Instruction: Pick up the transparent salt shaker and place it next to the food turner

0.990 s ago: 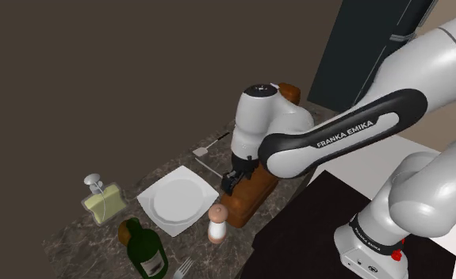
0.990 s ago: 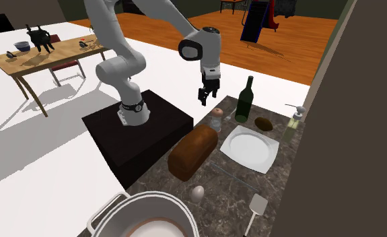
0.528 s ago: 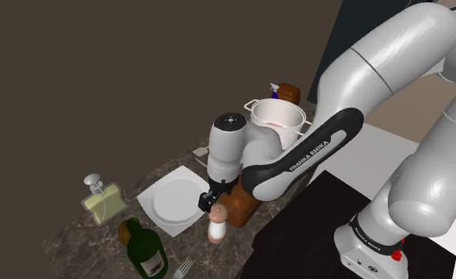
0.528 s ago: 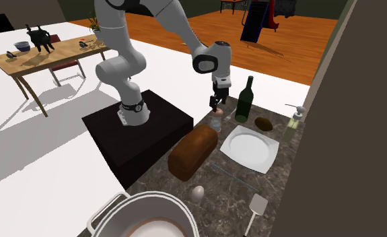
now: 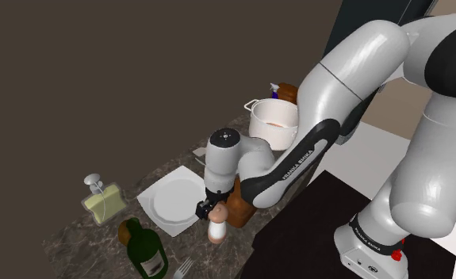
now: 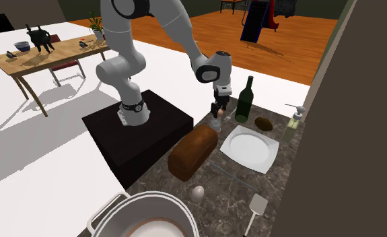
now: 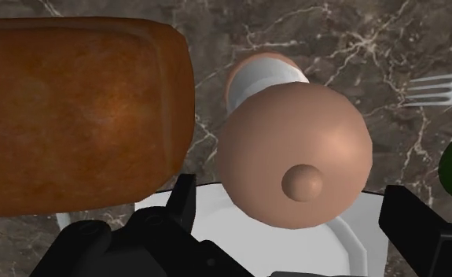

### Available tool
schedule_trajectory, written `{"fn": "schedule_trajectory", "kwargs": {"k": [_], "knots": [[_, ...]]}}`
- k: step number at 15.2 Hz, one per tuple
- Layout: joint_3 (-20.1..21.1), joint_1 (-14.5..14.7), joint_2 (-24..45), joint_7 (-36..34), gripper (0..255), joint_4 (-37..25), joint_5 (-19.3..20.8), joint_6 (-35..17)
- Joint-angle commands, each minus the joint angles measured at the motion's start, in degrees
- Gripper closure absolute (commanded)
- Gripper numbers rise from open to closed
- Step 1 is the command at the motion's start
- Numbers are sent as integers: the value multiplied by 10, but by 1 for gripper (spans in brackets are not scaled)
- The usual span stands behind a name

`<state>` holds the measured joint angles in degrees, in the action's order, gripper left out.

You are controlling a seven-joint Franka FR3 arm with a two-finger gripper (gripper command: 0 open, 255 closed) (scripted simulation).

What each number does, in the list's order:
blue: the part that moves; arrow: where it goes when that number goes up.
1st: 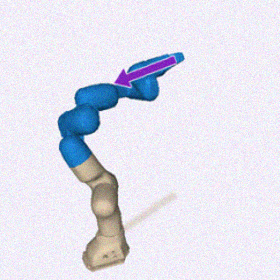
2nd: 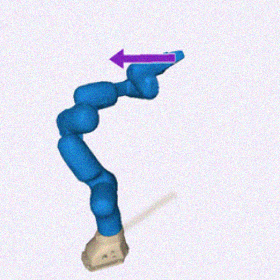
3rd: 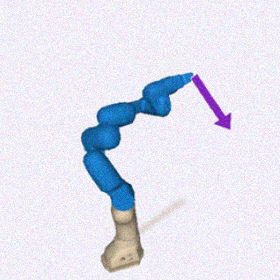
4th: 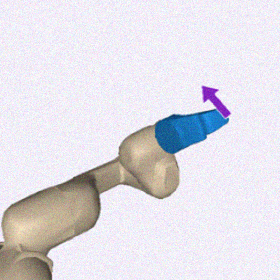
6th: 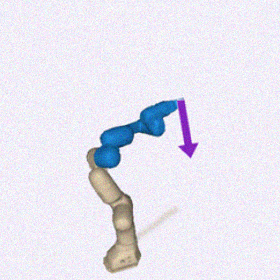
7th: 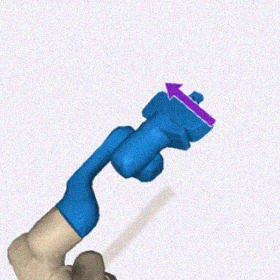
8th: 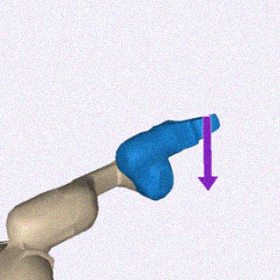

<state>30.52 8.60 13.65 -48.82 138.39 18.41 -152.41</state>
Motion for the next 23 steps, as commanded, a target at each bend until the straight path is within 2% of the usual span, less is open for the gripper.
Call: {"fn": "schedule_trajectory", "kwargs": {"k": [1,7,8,17,23], "knots": [[-6,4,8,-8,0,-1,11,-6],[-6,4,8,-8,0,-1,10,-6],[-6,4,8,-8,255,-1,10,-6],[-6,4,8,-8,255,-1,11,-6],[25,-16,-40,36,255,1,-50,32]]}}
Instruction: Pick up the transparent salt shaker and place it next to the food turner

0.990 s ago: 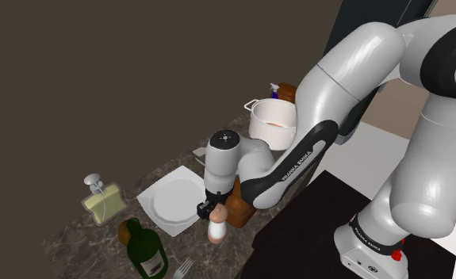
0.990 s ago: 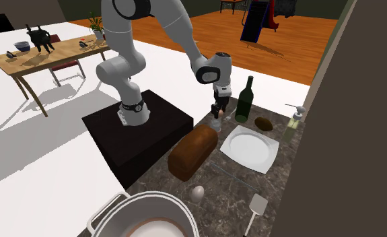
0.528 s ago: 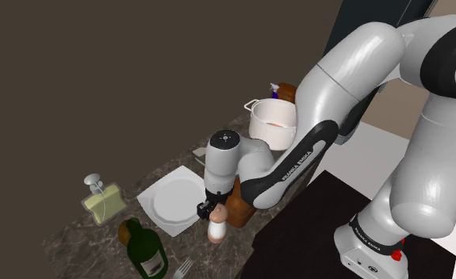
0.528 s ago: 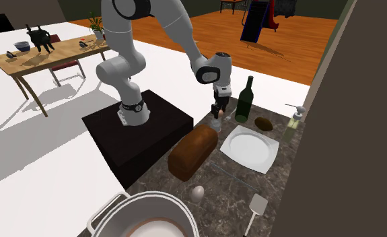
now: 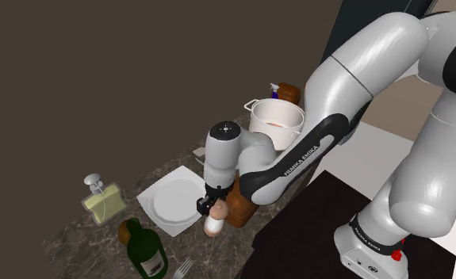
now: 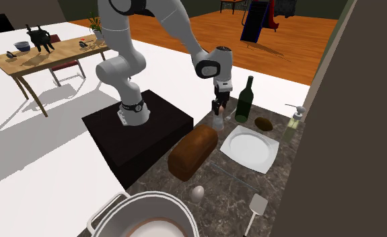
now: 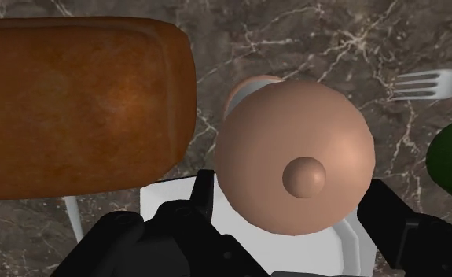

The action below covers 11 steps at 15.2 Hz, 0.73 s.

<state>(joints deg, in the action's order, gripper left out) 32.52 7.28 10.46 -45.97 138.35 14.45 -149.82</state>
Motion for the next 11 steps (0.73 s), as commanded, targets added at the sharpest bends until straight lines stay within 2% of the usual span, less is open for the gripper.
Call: {"fn": "schedule_trajectory", "kwargs": {"k": [1,11], "knots": [[8,-6,-17,15,255,1,-20,12],[28,-17,-94,78,255,-12,-107,85]]}}
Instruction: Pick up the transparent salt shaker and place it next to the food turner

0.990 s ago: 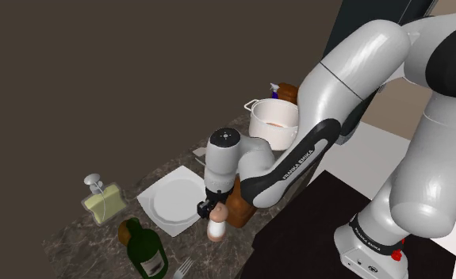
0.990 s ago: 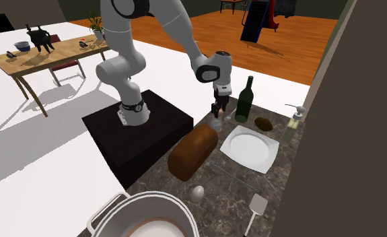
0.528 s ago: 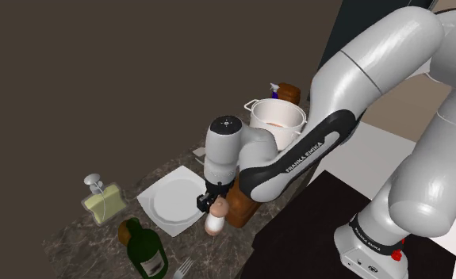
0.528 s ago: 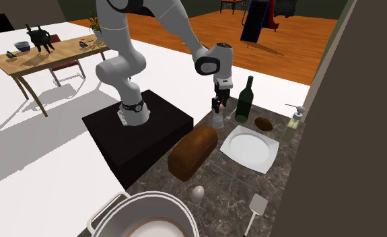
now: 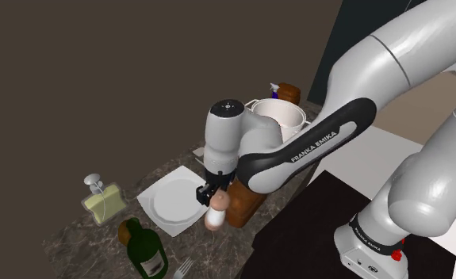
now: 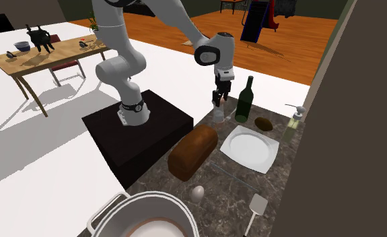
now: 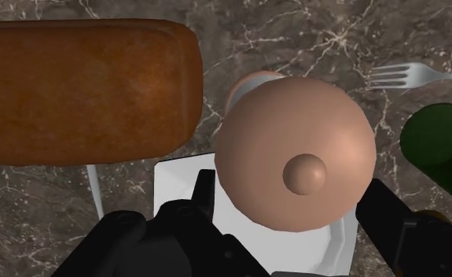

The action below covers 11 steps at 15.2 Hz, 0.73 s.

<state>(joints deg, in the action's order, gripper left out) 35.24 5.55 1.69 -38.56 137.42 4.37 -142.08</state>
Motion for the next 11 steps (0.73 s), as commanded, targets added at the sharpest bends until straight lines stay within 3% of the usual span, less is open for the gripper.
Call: {"fn": "schedule_trajectory", "kwargs": {"k": [1,11], "knots": [[1,0,-13,10,255,-5,-14,15],[-4,2,-75,49,255,-33,-66,94]]}}
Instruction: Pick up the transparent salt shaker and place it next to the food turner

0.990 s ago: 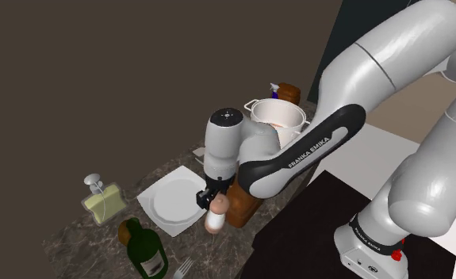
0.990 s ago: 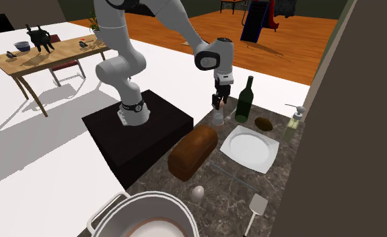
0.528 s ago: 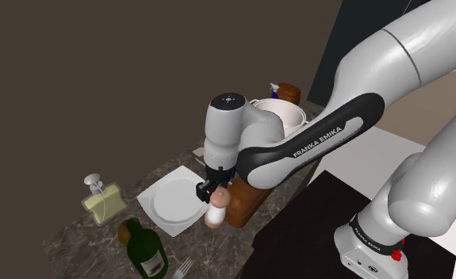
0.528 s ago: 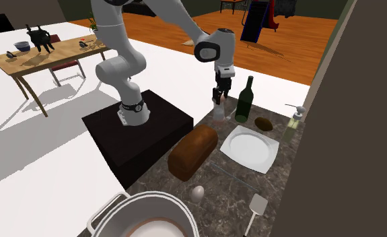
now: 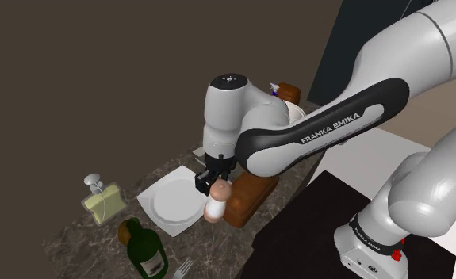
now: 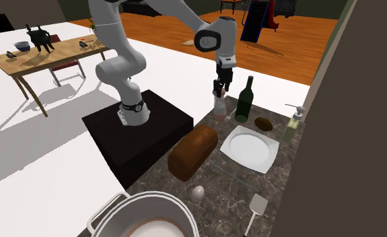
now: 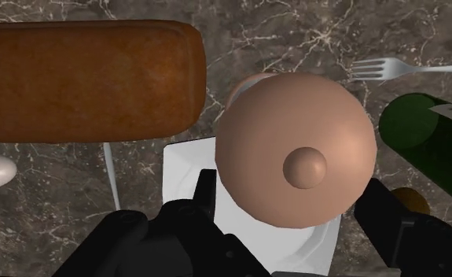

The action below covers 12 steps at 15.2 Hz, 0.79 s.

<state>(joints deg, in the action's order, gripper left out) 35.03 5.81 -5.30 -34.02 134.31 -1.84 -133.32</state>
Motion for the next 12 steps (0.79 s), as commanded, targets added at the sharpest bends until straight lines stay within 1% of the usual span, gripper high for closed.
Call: {"fn": "schedule_trajectory", "kwargs": {"k": [1,12], "knots": [[-2,0,-10,7,255,-6,-8,15],[-15,4,-57,30,255,-53,-35,103]]}}
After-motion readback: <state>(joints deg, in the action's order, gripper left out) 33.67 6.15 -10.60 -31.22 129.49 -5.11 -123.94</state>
